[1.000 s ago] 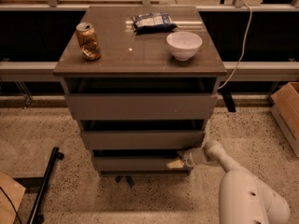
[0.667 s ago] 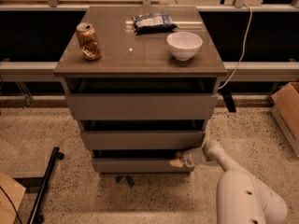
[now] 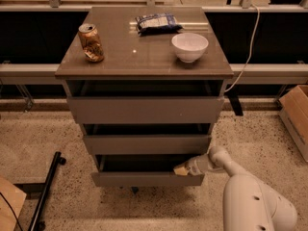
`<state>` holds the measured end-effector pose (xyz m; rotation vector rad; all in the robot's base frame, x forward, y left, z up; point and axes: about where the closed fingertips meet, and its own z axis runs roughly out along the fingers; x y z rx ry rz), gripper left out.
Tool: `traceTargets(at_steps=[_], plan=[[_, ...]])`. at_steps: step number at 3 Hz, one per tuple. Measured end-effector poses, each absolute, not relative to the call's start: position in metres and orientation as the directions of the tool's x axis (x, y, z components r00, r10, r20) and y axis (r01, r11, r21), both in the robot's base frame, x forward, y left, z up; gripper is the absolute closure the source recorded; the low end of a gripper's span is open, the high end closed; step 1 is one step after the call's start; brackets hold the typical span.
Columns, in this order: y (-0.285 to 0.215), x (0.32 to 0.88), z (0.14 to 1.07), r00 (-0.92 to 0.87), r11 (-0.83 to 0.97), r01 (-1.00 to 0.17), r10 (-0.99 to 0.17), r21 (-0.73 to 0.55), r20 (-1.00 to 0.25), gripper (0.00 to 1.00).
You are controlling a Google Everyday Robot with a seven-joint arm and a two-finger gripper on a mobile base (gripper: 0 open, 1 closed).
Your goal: Open bottom drawer
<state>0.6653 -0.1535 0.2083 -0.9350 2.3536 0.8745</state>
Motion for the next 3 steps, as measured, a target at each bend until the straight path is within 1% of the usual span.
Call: traceTargets(at_steps=[1, 2, 3], plan=[[-0.1534, 0.6653, 0.2133, -0.664, 0.567, -0.727, -0.435, 0.388, -0.608, 0.81], [-0.1534, 0.6653, 0.2133, -0.664, 0.567, -0.727, -0.435, 0.388, -0.608, 0.59], [-0.1525, 0.6592, 0.2063, -0.687, 0.574, -0.711, -0.441, 0.406, -0.578, 0.34]])
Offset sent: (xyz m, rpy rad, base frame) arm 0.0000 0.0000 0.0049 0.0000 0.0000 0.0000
